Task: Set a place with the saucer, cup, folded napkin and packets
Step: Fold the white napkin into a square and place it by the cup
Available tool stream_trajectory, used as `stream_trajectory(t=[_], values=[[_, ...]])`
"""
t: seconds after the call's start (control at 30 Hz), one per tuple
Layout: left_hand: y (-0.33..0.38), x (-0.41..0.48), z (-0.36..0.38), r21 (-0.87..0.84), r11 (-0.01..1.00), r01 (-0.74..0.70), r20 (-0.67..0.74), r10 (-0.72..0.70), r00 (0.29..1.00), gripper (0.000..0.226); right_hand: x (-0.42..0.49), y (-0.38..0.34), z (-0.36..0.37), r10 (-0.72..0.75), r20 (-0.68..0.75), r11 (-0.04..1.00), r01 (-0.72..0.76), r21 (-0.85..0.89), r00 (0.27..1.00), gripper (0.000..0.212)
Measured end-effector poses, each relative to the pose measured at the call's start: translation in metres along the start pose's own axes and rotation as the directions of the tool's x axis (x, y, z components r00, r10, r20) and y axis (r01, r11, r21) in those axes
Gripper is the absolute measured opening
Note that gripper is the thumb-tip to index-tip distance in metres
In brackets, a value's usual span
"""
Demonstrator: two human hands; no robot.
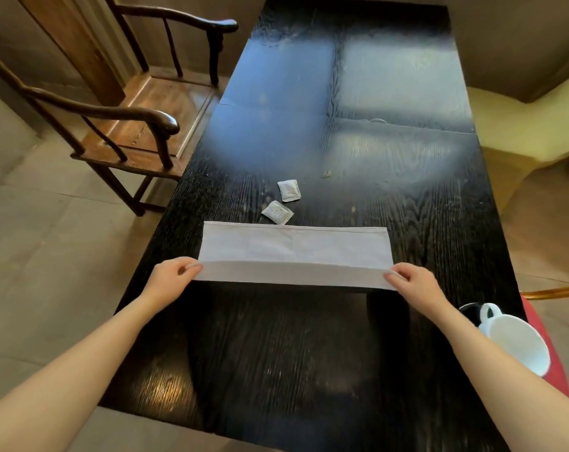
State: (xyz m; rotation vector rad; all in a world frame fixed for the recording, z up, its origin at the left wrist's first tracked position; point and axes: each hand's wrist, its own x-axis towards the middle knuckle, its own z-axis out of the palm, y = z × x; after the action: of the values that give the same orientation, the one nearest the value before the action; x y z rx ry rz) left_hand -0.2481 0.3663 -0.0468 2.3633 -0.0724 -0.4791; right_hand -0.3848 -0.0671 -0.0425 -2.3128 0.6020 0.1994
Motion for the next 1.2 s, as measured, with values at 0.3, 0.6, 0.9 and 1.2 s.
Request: stream_trajectory(t=[0.3, 0.6, 0.9, 1.2], values=[[0.032, 0.073, 0.020, -0.082, 0.992, 0.095, -0.180, -0.108, 0.978, 0.027, 0.061, -0.026, 0.011, 0.206, -0.279, 0.968, -0.154, 0.198, 0.938, 0.029], [0.029, 0.106, 0.053, 0.294, 0.942, 0.160, -0.299, -0.068, 0.952, 0.032, 0.105, -0.026, 0.044, 0.135, -0.421, 0.888, -0.299, -0.351, 0.897, 0.029], [0.033, 0.103, 0.059, 0.407, 0.885, 0.226, -0.377, -0.063, 0.924, 0.026, 0.108, -0.040, 0.053, 0.060, -0.557, 0.847, -0.338, -0.410, 0.828, 0.019], [0.036, 0.085, 0.118, 0.641, 0.732, -0.231, 0.040, 0.269, 0.962, 0.054, 0.084, -0.117, 0.176, -0.476, 0.192, 0.707, 0.503, -0.496, 0.858, 0.053]])
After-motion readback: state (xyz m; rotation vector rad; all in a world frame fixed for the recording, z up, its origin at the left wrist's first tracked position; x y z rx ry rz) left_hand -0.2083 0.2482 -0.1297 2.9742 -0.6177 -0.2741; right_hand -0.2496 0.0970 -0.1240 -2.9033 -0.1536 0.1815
